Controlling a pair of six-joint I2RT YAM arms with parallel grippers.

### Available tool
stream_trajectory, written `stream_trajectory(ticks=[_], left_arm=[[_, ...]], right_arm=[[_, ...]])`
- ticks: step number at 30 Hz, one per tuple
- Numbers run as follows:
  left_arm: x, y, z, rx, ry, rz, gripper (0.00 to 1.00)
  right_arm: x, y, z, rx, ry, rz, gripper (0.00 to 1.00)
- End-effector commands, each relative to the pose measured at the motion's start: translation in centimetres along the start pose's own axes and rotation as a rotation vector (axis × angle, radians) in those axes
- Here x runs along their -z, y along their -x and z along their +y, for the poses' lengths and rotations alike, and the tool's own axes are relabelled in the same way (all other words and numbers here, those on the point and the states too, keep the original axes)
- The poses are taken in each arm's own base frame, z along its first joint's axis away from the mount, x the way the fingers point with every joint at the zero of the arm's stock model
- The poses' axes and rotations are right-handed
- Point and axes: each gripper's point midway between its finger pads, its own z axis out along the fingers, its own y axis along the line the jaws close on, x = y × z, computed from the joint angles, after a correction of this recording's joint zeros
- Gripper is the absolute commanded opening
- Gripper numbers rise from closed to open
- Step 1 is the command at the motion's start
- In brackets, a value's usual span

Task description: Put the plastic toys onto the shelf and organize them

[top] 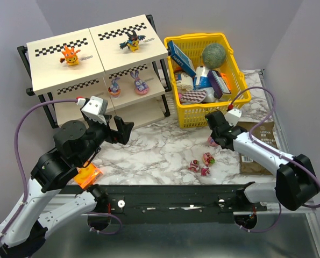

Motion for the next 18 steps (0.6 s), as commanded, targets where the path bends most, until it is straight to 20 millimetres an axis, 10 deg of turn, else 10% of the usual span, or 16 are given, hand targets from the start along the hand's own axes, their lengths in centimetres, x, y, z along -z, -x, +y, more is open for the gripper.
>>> stream_trajectory(ticks=[1,5,18], left_arm=[[-0.1,-0.5,-0.1,-0.001,-0.006,0.012,0.99],[-0.2,-0.7,-0.1,-0.001,-0.004,0.018,0.99],[-1.6,-3.7,-1.9,0.052,-0.097,0.079,0.99]], right_arm=[[-0.3,1.7,-0.2,-0.024,-0.037,-0.071,0.27],[0.1,2.0,-0.1,-0.032,-0.025,-0.076,0.01],[7.9,3.0,3.9,-0.103,0.233,0.001,0.01]])
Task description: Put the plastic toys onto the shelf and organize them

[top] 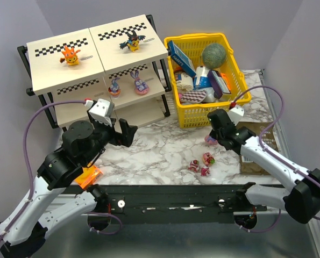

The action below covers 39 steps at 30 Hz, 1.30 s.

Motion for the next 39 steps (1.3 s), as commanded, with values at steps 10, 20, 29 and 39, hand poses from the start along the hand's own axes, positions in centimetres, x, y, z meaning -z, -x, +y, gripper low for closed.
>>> stream_trajectory(ticks=[10,20,29,39], left_arm=[[-2.2,-3.5,-6.5,0.11,-0.356,0.017,0.99],[-3.7,-3.9,-6.9,0.08,-0.345,-0.018,0.99],[-6.5,-5.2,-8.8,-0.02,-0.266,-0.01,0.96],[-8.0,-5.6,-8.2,-0.013,-0.178,-0.056,0.78]], right_arm=[[12.6,-0.2,11.8,0.017,0.42,0.094,0.01],[17.2,0.5,18.5,0.086,0.556,0.083,0.01],[19.0,1.2,21.5,0.086,0.572,0.088,0.01],[19.8,1.8,22.1,0.069,0.6,0.088,0.01]])
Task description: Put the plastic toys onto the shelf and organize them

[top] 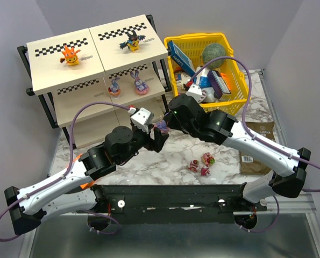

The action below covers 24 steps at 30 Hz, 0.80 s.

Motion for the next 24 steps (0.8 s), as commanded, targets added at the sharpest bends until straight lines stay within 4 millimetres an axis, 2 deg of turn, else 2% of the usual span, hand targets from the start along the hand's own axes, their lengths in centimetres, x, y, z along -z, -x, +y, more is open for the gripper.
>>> stream_trajectory(ticks=[1,9,16,20,24], left_arm=[[-0.8,1.0,0.6,0.0,0.056,-0.076,0.76],[-2.0,0.0,0.5,-0.007,0.071,-0.048,0.65],[-2.7,0.4,0.3,-0.022,0.064,-0.077,0.6],[-3.1,0.1,0.1,-0.025,0.056,-0.073,0.59],[-3.5,-0.5,0.2,-0.028,0.063,-0.052,0.54]], right_arm=[[0.6,0.7,0.7,-0.017,0.013,-0.011,0.01],[0.9,0.8,1.3,-0.024,0.033,-0.006,0.01],[1.2,0.4,1.6,-0.019,0.053,0.009,0.01],[1.3,0.3,1.9,-0.014,0.066,0.016,0.01],[1.7,0.5,2.2,-0.016,0.082,0.012,0.01]])
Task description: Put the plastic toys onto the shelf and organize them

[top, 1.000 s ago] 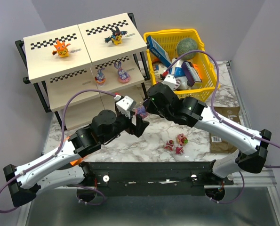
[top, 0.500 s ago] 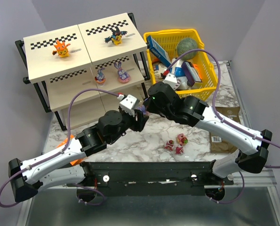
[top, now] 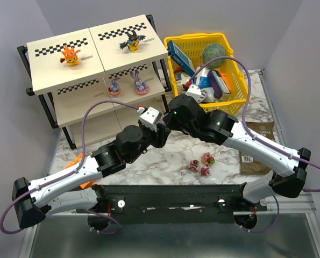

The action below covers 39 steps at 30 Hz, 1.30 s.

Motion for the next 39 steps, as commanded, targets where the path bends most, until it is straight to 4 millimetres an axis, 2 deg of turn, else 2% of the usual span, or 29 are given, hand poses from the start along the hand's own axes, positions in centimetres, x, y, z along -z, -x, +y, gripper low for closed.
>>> stream_trajectory(ticks=[1,3,8,11,15,19,21,25,28,33,39], left_arm=[[-0.6,-0.1,0.1,-0.002,0.016,-0.015,0.52],[-0.6,-0.2,0.2,-0.001,0.022,-0.015,0.49],[-0.7,-0.5,0.7,-0.003,0.051,-0.011,0.48],[-0.7,-0.3,1.0,-0.009,0.064,-0.017,0.37],[-0.7,-0.3,1.1,-0.028,0.069,-0.017,0.18],[-0.7,-0.4,1.0,-0.037,0.061,-0.018,0.06],[-0.6,-0.4,1.1,-0.04,0.061,-0.015,0.07],[-0.5,0.0,0.9,-0.041,0.051,-0.026,0.4],[-0.4,0.4,1.0,-0.05,0.056,-0.041,0.52],[-0.8,0.3,1.2,-0.057,0.068,-0.045,0.51],[-1.0,0.3,1.2,-0.051,0.07,-0.051,0.27]], right_arm=[[1.3,0.9,1.8,-0.026,0.069,-0.008,0.01],[1.6,0.9,1.9,-0.028,0.079,-0.007,0.01],[2.0,1.0,2.3,-0.034,0.102,-0.004,0.01],[2.0,1.1,2.4,-0.037,0.106,-0.003,0.01],[2.0,1.0,2.4,-0.036,0.102,0.001,0.01],[1.8,0.8,2.5,-0.034,0.097,0.005,0.01],[1.6,0.8,2.4,-0.033,0.09,0.005,0.01],[1.3,0.8,2.3,-0.038,0.072,-0.003,0.01],[1.3,0.8,2.7,-0.043,0.089,0.002,0.01],[1.8,1.0,2.7,-0.051,0.1,0.0,0.01],[2.2,1.1,2.7,-0.058,0.111,0.002,0.01]])
